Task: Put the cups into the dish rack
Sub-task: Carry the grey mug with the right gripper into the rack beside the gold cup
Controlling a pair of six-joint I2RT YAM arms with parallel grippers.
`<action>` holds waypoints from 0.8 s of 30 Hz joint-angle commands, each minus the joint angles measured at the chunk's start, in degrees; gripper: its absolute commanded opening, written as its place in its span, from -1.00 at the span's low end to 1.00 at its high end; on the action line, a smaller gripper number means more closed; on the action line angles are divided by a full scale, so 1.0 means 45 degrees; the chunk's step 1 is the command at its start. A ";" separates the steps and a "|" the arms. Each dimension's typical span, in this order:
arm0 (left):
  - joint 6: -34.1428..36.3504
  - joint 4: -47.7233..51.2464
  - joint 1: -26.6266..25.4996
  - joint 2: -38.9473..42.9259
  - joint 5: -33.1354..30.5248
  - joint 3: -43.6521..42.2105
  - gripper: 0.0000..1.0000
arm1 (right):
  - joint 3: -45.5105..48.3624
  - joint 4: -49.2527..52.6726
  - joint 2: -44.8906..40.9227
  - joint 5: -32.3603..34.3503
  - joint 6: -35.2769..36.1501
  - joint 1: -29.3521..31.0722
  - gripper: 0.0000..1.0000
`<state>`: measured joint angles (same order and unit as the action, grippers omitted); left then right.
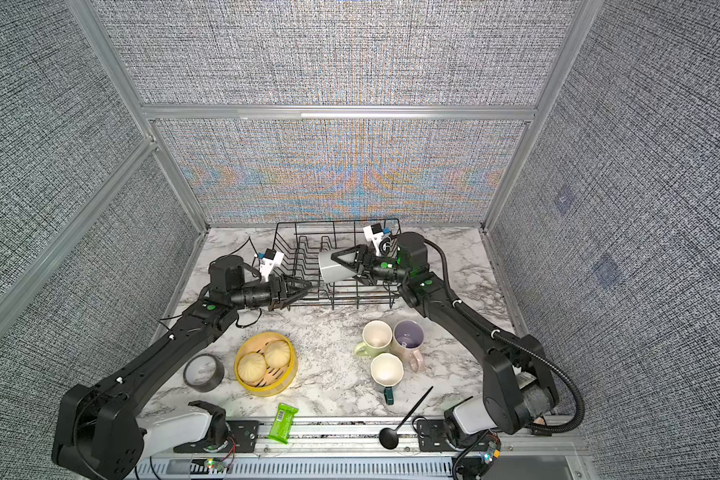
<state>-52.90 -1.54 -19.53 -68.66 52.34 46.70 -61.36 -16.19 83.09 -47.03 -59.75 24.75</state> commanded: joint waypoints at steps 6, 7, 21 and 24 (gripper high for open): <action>0.2206 0.3533 0.0175 0.1449 -0.1234 0.0224 0.11 | -0.1834 0.6293 0.0094 0.4068 0.6294 -0.0520 0.51; 0.2277 0.3764 0.0180 0.1672 -0.1393 0.0147 0.23 | -0.2004 0.6583 0.0144 0.4520 0.6660 -0.0520 0.51; 0.3701 0.7162 0.0202 0.4184 -0.4857 -0.0601 0.63 | -0.3652 0.7883 0.2433 1.0209 1.0538 -0.0574 0.46; 0.3893 0.7585 0.0199 0.4451 -0.5217 -0.0592 0.63 | -0.4097 0.8231 0.2958 1.1006 1.0836 -0.0579 0.46</action>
<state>-37.74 29.19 -18.65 -49.36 32.73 44.07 -78.39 21.17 95.50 -3.77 -14.83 22.09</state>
